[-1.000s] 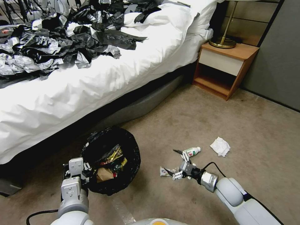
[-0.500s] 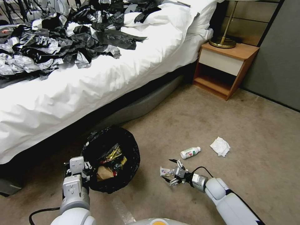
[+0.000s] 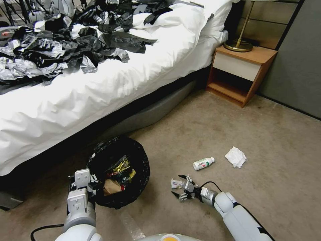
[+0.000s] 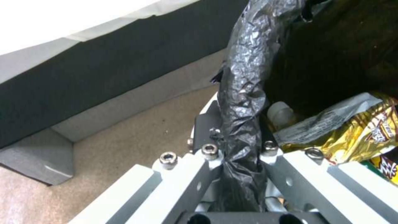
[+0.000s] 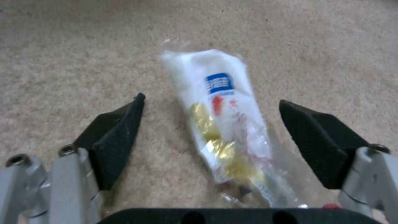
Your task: Pick up the trash bin, then pick up the garbage from the floor and place it into the trash bin.
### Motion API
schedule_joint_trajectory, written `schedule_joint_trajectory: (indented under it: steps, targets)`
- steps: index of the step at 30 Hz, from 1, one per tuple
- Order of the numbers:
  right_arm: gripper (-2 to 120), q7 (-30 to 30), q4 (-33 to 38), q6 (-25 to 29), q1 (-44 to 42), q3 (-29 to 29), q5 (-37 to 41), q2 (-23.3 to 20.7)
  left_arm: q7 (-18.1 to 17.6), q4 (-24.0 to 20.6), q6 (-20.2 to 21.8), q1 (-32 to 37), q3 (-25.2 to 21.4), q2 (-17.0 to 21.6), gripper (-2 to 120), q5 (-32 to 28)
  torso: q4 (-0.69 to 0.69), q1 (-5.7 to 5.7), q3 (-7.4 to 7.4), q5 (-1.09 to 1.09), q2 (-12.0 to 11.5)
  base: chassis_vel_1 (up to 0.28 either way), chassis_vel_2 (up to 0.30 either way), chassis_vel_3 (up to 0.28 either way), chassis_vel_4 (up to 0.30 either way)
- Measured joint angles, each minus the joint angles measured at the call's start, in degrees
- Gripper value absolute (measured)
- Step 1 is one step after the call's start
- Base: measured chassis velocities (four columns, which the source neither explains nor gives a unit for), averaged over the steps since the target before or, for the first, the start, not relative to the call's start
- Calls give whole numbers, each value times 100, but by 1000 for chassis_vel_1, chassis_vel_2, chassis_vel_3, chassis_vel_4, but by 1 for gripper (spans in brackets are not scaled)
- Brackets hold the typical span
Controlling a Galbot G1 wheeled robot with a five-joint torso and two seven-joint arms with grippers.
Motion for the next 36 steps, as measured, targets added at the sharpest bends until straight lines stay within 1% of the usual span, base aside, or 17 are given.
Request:
schedule_joint_trajectory:
  steps: [3,8,10,14,16,17,19,21,22,24,26,28,29,30,32,34,36]
  targets:
    - [77,-2,-251,37,87,50,47,15,-2,-5,-9,18,-3,-1,0,6,6,0,0,3,0,0,0,0,0]
    - [77,-7,-246,37,100,64,188,-37,-3,-5,-14,13,1,1,0,11,6,1,0,11,-1,0,0,0,0]
    - [77,-8,-174,36,79,63,226,-65,-4,-5,-15,6,6,1,0,12,8,1,1,7,-1,0,0,0,0]
    - [77,-9,2,4,24,61,337,-111,-4,-3,-15,-12,16,3,0,13,5,0,2,5,-2,0,0,0,0]
    - [72,0,100,-37,-6,56,389,-143,-4,2,-15,-19,17,9,0,13,3,1,2,5,-2,0,0,0,0]
    - [72,0,100,-37,-6,56,389,-143,-4,2,-15,-19,17,9,0,13,3,1,2,5,-2,0,0,0,0]
    - [65,22,191,-86,-36,58,461,-170,-4,6,-15,-30,19,13,0,11,2,1,2,-5,-3,0,0,0,0]
    - [62,23,212,-112,-48,57,513,-170,-4,7,-14,-36,19,15,0,8,0,1,2,-2,-2,0,0,0,0]
    - [58,23,221,-169,-56,58,717,-171,-4,9,-14,-45,20,16,0,7,2,1,2,-2,-3,0,0,0,0]
    - [48,63,261,-439,-80,57,1494,-179,-4,27,-12,-52,22,18,0,2,0,1,2,-4,-3,0,0,0,0]
    - [45,77,272,-477,-80,56,1616,-178,-4,31,-12,-52,22,19,0,2,1,1,2,-2,-3,0,0,0,0]
    - [35,118,291,-542,-79,64,1854,-206,-4,37,-11,-65,22,24,0,0,1,1,2,-2,-3,0,0,0,0]
    - [35,118,291,-542,-79,64,1854,-206,-4,37,-11,-65,22,24,0,0,1,1,2,-2,-3,0,0,0,0]
    - [32,125,300,-548,-79,65,1899,-220,-4,39,-10,-69,22,25,0,-2,1,1,2,-2,-3,0,0,0,0]
    - [19,135,320,-552,-84,64,1991,-246,-3,47,-8,-83,31,25,0,-3,1,1,2,-1,-3,0,0,0,0]
    - [17,137,325,-550,-87,63,2000,-247,-3,49,-8,-85,34,23,0,-3,2,1,2,-1,-3,0,0,0,0]
    - [6,202,424,-533,-132,44,2027,-253,-2,52,-6,-98,43,20,0,-3,2,2,2,1,-3,0,0,0,0]
